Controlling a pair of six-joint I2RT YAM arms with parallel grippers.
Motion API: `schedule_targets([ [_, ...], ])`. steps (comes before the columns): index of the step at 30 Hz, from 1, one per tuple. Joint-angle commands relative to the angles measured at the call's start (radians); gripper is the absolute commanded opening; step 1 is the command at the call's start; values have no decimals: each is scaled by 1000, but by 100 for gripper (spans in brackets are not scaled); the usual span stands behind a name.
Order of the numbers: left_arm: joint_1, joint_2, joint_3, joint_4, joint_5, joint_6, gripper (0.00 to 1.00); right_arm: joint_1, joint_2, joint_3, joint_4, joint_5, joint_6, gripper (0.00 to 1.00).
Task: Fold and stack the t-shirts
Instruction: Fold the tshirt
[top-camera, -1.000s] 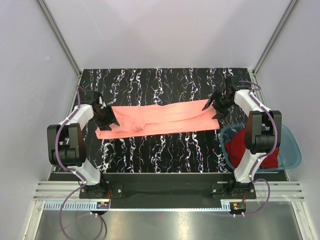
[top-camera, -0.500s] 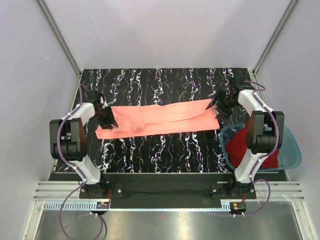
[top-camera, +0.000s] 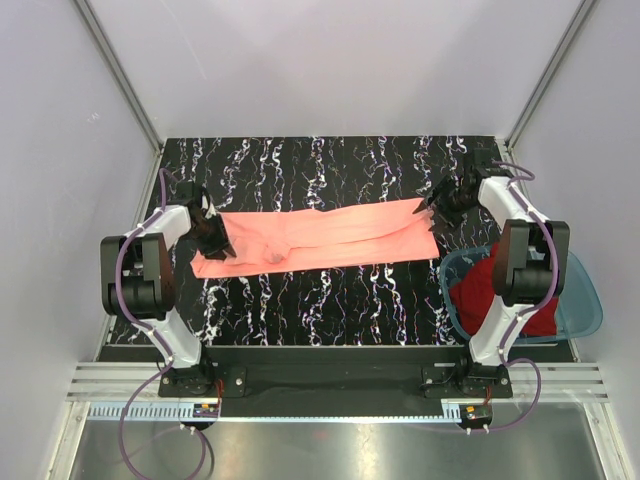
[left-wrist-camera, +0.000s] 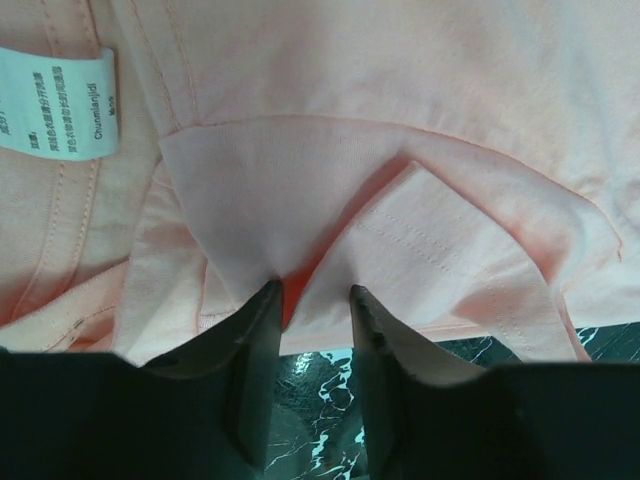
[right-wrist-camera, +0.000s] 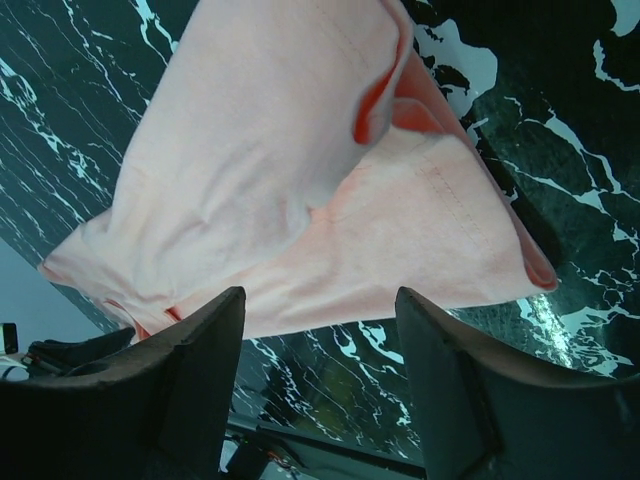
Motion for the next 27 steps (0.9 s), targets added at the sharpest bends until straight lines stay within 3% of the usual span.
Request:
schedule_targets([
  [1,5,-4,3,19,29,5,25,-5,23,49,19,2,46,69],
  [4,5,4,0,31,40,0,5,-7,51,61,19,8,69,66],
  [6,5,-7,1,39,34,-5,0,-9,60,69,26,22,83,64],
  [17,5,-81,38,28,28,-20,0,-35,133,155,27,59,135,53],
  [27,7,-107,93,2,32,-26,0,-35,166,182,18,61,160,49],
])
